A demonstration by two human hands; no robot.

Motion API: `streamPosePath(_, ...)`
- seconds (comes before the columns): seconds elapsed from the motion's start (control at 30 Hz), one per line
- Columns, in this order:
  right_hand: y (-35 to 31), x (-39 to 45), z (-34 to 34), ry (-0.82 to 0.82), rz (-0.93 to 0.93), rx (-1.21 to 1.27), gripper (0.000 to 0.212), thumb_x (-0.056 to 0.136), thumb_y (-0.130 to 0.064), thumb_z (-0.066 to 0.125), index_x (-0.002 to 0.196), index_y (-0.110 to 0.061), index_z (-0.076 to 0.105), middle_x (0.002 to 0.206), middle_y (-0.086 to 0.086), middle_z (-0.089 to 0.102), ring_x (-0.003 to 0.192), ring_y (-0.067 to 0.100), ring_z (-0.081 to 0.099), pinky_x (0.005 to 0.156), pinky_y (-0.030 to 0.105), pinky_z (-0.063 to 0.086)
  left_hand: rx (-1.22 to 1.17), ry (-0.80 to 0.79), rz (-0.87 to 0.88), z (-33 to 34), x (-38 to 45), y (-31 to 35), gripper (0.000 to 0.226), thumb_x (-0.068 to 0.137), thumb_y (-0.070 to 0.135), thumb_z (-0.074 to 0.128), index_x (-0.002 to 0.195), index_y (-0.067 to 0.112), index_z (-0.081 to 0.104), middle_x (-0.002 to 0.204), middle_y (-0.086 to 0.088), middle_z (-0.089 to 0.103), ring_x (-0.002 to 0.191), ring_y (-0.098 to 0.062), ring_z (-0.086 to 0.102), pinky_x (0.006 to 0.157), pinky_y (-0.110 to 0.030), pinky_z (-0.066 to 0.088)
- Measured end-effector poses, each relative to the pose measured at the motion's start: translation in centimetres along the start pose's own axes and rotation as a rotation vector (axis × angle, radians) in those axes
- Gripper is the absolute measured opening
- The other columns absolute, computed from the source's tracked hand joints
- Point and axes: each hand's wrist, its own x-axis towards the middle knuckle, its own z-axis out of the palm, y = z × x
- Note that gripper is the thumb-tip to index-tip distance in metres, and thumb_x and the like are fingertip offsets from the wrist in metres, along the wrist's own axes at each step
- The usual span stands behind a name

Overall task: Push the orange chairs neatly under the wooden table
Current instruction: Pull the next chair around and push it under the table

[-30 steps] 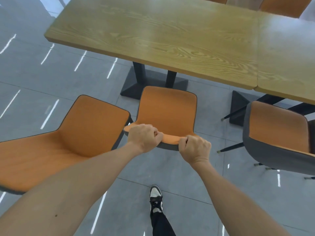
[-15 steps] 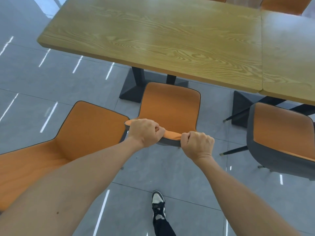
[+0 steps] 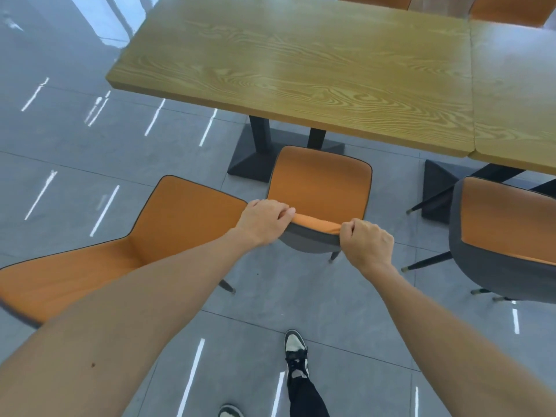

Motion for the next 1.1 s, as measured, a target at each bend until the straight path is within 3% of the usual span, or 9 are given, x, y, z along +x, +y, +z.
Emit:
streamPosePath(0.07,-0.7,-0.9,-0.1,0.019,0.036,-0.002,0.043,0.095,-0.028,0.031,0.060,-0.013,0.053,0.063,0.004,0.059,0.065,0.031,0.057,0.072,0.041,0.044,0.014,-0.029,0.006,-0.7,-1.6,-1.4,0.044,0.107,0.044,0.034,0.133,0.022,0.061,0.133,0.000,0.063,0.125,-0.020,0.054,0.114,-0.048,0.036)
streamPosePath(0.13,-2.0,-1.7,-0.4,0.031,0.085,-0.033,0.046,0.101,-0.028,0.029,0.076,-0.009,0.063,0.085,0.012,0.068,0.085,0.036,0.060,0.097,0.049,0.039,0.007,-0.059,-0.001,-1.7,-3.2,-2.6,0.049,0.107,0.043,0.035,0.150,0.022,0.046,0.156,0.000,0.044,0.143,-0.021,0.039,0.119,-0.049,0.030)
streamPosePath(0.27,-6.8,-4.6,-1.0,0.007,0.022,-0.030,0.036,0.102,-0.033,0.034,0.109,-0.010,0.060,0.109,0.012,0.060,0.109,0.039,0.053,0.110,0.056,0.027,0.057,-0.103,-0.002,-4.7,-6.6,-5.7,0.053,0.107,0.048,0.033,0.154,0.025,0.038,0.163,-0.001,0.033,0.147,-0.024,0.035,0.120,-0.048,0.028)
streamPosePath(0.37,-12.2,-7.1,-0.8,-0.043,-0.063,0.002,0.047,0.101,-0.042,0.037,0.136,-0.015,0.052,0.136,0.013,0.052,0.131,0.037,0.041,0.115,0.055,0.020,0.081,-0.043,-0.011,-7.4,-9.4,-9.6,0.056,0.106,0.050,0.033,0.155,0.022,0.036,0.164,-0.005,0.029,0.150,-0.025,0.029,0.121,-0.050,0.025)
streamPosePath(0.53,-23.1,-12.6,0.3,-0.025,-0.073,0.079,0.056,0.099,-0.048,0.037,0.147,-0.020,0.041,0.156,0.014,0.036,0.146,0.034,0.025,0.119,0.058,0.011,0.136,0.120,0.045,-12.0,-14.7,-18.0,0.057,0.104,0.051,0.035,0.154,0.021,0.037,0.163,-0.007,0.032,0.149,-0.028,0.029,0.121,-0.053,0.023)
streamPosePath(0.73,-37.4,-21.3,4.0,0.013,-0.108,0.121,0.059,0.098,-0.049,0.038,0.150,-0.021,0.034,0.160,0.018,0.024,0.149,0.037,0.013,0.119,0.059,0.012,0.158,0.255,0.051,-15.6,-23.2,-29.5,0.058,0.102,0.051,0.041,0.150,0.020,0.043,0.159,-0.008,0.039,0.145,-0.029,0.035,0.117,-0.051,0.027)
streamPosePath(0.93,-45.5,-27.4,10.1,-0.135,-0.094,0.107,0.061,0.098,-0.055,0.028,0.149,-0.023,0.036,0.158,0.016,0.030,0.147,0.036,0.021,0.118,0.059,0.016,0.193,0.028,-0.095,-14.0,-28.8,-38.8,0.062,0.099,0.062,0.027,0.146,0.026,0.049,0.155,-0.003,0.046,0.140,-0.027,0.042,0.116,-0.053,0.030)
streamPosePath(1.03,-45.4,-28.8,12.8,-0.256,-0.036,0.112,0.049,0.098,-0.051,0.025,0.121,-0.024,0.059,0.130,0.009,0.059,0.127,0.033,0.047,0.110,0.056,0.029,0.173,-0.130,-0.124,-11.5,-30.3,-40.9,0.068,0.091,0.069,0.016,0.114,0.032,0.068,0.125,0.005,0.066,0.121,-0.022,0.053,0.107,-0.054,0.031)
streamPosePath(1.1,-45.1,-29.2,13.8,-0.256,0.009,0.191,0.047,0.094,-0.050,0.023,0.095,-0.024,0.062,0.105,0.002,0.066,0.106,0.027,0.055,0.095,0.048,0.042,0.227,-0.111,-0.081,-9.8,-30.7,-41.8,0.056,0.095,0.063,0.025,0.113,0.034,0.069,0.127,0.010,0.065,0.126,-0.018,0.049,0.109,-0.053,0.026)
